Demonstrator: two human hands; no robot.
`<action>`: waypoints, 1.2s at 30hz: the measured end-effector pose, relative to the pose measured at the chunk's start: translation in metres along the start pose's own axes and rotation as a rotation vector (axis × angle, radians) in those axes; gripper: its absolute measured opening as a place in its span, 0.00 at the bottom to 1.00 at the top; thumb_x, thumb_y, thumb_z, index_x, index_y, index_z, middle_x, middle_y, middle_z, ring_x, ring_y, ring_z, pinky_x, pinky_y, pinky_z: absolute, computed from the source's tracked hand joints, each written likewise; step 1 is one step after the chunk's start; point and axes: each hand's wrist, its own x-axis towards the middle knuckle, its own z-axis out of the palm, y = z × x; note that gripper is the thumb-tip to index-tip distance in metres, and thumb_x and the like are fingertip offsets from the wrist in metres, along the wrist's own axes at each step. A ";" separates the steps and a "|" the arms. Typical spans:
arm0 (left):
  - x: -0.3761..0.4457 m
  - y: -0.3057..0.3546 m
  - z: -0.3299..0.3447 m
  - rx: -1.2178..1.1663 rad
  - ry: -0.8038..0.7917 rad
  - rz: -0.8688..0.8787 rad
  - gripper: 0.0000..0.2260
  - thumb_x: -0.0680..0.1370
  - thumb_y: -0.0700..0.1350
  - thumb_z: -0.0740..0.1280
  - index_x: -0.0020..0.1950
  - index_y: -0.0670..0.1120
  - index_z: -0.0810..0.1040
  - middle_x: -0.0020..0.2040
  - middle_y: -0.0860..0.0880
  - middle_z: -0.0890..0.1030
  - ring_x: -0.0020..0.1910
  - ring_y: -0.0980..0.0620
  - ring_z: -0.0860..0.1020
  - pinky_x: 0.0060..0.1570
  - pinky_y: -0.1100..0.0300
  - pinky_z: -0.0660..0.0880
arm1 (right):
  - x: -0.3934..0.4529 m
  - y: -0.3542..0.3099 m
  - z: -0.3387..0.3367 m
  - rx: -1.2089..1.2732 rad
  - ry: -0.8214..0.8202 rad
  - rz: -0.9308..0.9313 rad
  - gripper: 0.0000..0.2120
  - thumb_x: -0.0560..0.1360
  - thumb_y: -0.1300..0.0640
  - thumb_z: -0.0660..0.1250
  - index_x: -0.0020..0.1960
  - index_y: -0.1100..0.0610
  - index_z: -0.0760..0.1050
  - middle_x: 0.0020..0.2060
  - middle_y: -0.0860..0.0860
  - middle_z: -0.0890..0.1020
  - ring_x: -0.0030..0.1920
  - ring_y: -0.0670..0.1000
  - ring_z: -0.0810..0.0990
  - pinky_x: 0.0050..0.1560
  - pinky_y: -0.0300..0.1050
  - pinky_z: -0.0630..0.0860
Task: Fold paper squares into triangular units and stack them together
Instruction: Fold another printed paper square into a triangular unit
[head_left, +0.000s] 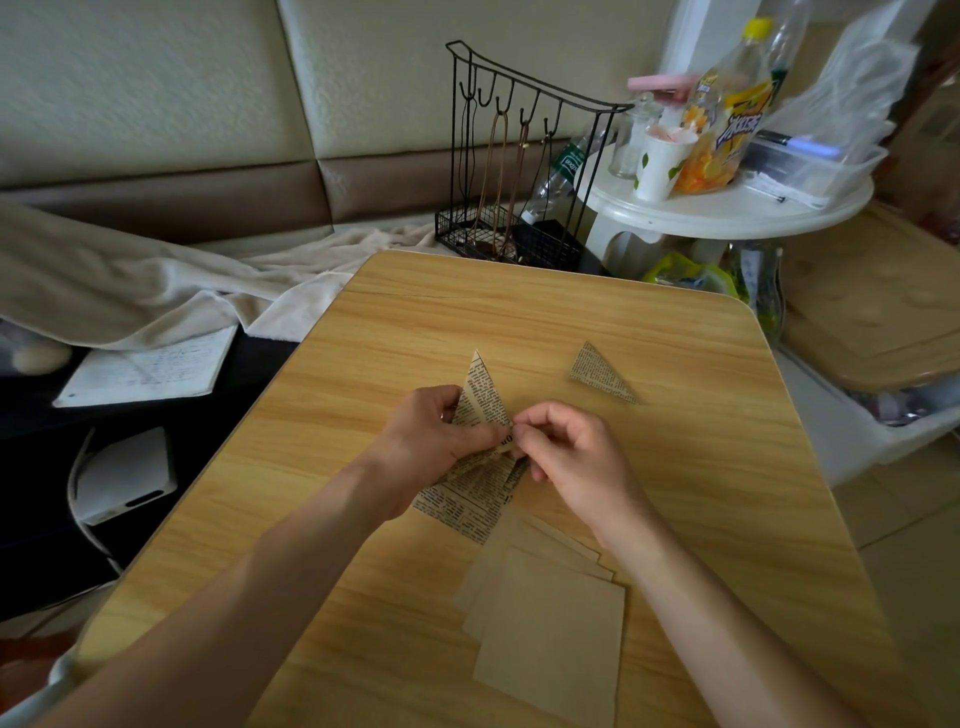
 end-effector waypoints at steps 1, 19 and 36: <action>0.000 0.000 0.000 0.002 -0.007 -0.002 0.10 0.73 0.43 0.79 0.52 0.43 0.85 0.46 0.43 0.87 0.46 0.43 0.87 0.48 0.49 0.84 | 0.000 0.001 0.000 -0.012 0.009 -0.007 0.06 0.80 0.60 0.70 0.47 0.52 0.83 0.38 0.53 0.85 0.32 0.46 0.77 0.35 0.42 0.76; -0.002 0.000 0.000 -0.038 -0.061 -0.038 0.10 0.74 0.47 0.78 0.48 0.41 0.86 0.46 0.40 0.87 0.46 0.41 0.86 0.48 0.50 0.84 | 0.001 0.010 0.004 -0.114 0.015 -0.146 0.07 0.75 0.55 0.69 0.38 0.51 0.76 0.28 0.42 0.75 0.31 0.42 0.71 0.33 0.38 0.68; -0.002 0.004 -0.004 -0.115 -0.001 -0.041 0.09 0.76 0.45 0.76 0.49 0.38 0.85 0.46 0.41 0.87 0.45 0.44 0.86 0.45 0.56 0.83 | 0.000 0.006 0.000 -0.099 -0.037 -0.087 0.06 0.77 0.50 0.67 0.42 0.48 0.79 0.36 0.47 0.83 0.36 0.45 0.77 0.42 0.50 0.76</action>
